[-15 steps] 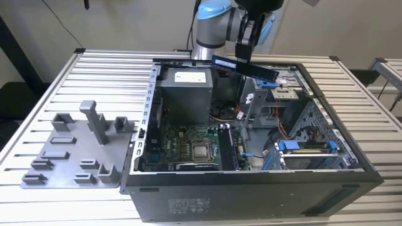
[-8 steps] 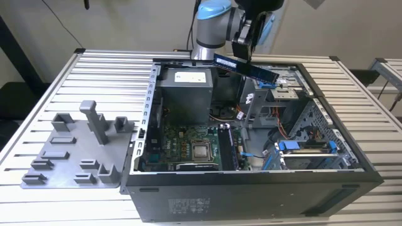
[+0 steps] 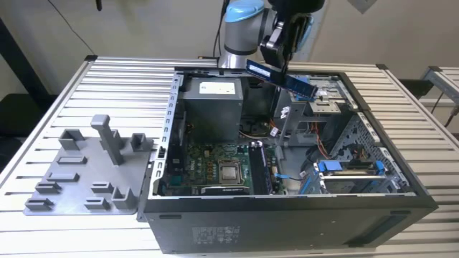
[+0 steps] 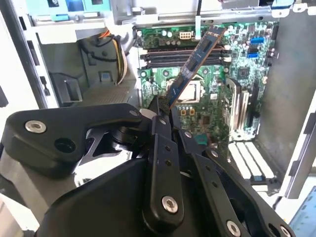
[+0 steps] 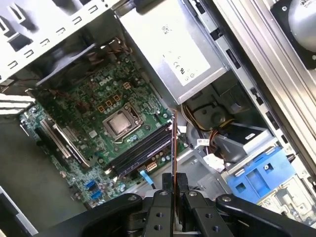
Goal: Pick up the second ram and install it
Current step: 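Insert the second ram into the second slot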
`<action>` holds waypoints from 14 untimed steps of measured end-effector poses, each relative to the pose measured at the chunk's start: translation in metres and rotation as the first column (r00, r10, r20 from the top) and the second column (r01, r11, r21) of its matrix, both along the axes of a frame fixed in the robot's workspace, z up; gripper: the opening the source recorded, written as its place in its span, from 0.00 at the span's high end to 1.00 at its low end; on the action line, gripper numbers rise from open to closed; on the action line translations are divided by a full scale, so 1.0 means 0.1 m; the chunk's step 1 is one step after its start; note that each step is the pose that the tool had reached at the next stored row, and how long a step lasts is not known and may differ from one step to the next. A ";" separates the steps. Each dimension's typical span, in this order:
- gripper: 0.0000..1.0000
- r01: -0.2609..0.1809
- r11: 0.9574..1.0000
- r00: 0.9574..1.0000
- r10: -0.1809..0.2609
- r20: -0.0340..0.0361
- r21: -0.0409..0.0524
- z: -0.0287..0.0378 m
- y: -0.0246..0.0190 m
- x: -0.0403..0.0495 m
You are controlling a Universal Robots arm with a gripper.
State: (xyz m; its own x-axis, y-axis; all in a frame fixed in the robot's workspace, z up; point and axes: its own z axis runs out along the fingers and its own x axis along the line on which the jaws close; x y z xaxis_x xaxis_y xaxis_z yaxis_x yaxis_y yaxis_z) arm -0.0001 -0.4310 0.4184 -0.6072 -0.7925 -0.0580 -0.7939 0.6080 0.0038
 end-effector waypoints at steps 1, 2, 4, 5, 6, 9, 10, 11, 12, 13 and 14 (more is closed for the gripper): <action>0.85 0.017 1.000 1.000 -0.017 0.000 0.000 0.000 0.000 0.000; 0.85 0.033 0.999 0.999 -0.033 0.000 0.000 0.000 0.000 0.000; 0.85 0.066 0.998 0.998 -0.066 0.000 0.000 -0.001 0.000 0.000; 0.85 0.081 0.997 0.997 -0.081 0.000 0.000 -0.001 0.000 0.000; 0.85 0.097 0.995 0.995 -0.097 0.000 0.000 -0.001 0.000 0.000; 0.85 0.142 0.990 0.990 -0.142 0.000 0.000 -0.001 0.000 0.000; 0.85 0.157 0.988 0.988 -0.157 0.000 0.000 -0.001 0.000 0.000; 0.85 0.171 0.985 0.985 -0.171 0.000 0.000 -0.002 0.000 0.000; 0.85 0.185 0.983 0.983 -0.185 0.000 0.000 -0.002 0.000 0.000; 0.85 0.199 0.980 0.980 -0.199 0.000 0.000 -0.002 0.000 0.000; 0.85 0.213 0.977 0.977 -0.213 0.000 0.000 -0.002 0.000 0.000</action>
State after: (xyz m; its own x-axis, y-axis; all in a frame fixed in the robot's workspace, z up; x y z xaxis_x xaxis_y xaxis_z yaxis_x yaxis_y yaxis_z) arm -0.0001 -0.4311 0.4182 -0.7621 -0.6448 -0.0579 -0.6461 0.7632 0.0038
